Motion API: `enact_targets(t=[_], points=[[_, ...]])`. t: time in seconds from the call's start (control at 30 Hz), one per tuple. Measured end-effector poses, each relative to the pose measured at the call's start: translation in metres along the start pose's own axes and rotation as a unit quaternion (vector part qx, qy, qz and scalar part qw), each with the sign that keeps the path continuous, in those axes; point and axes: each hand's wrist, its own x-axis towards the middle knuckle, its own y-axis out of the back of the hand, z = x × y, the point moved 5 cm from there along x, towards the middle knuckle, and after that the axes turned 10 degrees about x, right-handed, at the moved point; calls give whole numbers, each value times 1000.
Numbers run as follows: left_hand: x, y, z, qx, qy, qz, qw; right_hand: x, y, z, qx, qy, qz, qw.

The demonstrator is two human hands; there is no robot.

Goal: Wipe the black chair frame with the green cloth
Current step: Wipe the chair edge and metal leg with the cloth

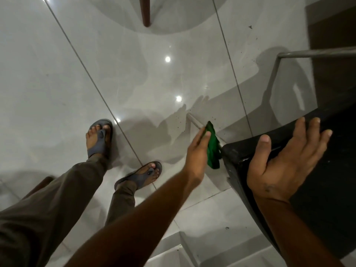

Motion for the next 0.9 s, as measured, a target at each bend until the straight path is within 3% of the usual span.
enact_targets(t=[0.1, 0.23, 0.33, 0.4, 0.6, 0.7, 0.9], points=[[12, -16, 2, 4, -20, 12, 1000, 3, 2, 7, -1, -1, 2, 1000], [70, 2, 30, 19, 86, 64, 994, 6, 3, 6, 5, 7, 7, 1000], [82, 12, 46, 140, 134, 51, 980, 6, 1, 4, 16, 12, 14, 1000], [76, 8, 52, 207, 116, 38, 971, 5, 2, 5, 4, 8, 11, 1000], [1, -19, 56, 168, 51, 5, 984, 5, 3, 1, -13, -2, 3, 1000], [-30, -26, 62, 144, 57, -36, 987, 7, 5, 0, -25, -9, -7, 1000], [-41, -23, 89, 181, 94, -21, 979, 9, 4, 0, -50, -28, -38, 998]])
